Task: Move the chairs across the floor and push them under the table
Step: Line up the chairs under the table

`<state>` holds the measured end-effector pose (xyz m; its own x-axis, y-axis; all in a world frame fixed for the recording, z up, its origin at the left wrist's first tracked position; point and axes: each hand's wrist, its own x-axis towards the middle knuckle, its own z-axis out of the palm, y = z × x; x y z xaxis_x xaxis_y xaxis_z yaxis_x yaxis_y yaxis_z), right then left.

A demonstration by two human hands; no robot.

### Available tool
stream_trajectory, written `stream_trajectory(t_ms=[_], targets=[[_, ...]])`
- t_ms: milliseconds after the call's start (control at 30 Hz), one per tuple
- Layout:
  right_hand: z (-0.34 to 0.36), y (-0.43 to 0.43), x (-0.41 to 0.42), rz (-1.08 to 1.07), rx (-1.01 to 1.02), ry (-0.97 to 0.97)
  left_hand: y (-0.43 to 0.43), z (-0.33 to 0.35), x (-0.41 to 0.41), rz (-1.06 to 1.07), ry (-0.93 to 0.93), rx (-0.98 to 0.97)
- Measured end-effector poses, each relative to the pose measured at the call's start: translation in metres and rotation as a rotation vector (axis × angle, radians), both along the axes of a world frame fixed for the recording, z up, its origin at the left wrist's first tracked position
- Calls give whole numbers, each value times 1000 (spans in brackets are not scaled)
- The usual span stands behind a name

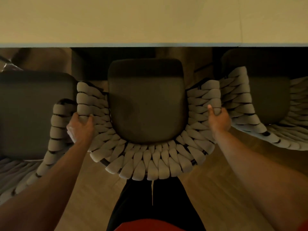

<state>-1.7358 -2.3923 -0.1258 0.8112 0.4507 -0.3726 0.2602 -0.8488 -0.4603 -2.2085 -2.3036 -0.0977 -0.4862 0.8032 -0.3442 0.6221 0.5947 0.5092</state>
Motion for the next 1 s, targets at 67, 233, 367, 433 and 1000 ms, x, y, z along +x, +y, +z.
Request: stream_trajectory(t_ms=[67, 233, 367, 433, 1000], targets=[[9, 10, 2, -14, 21, 1, 13, 2, 3, -12, -6, 13], [10, 40, 15, 6, 5, 9, 50, -18, 7, -90, 12, -32], [-7, 67, 19, 33, -34, 36, 90, -33, 11, -121, -12, -59], [-17, 76, 21, 51, -30, 8, 103, -37, 15, -114, 4, -38], [-42, 124, 32, 165, -13, -272, 164, -37, 49, -104, 133, -30]])
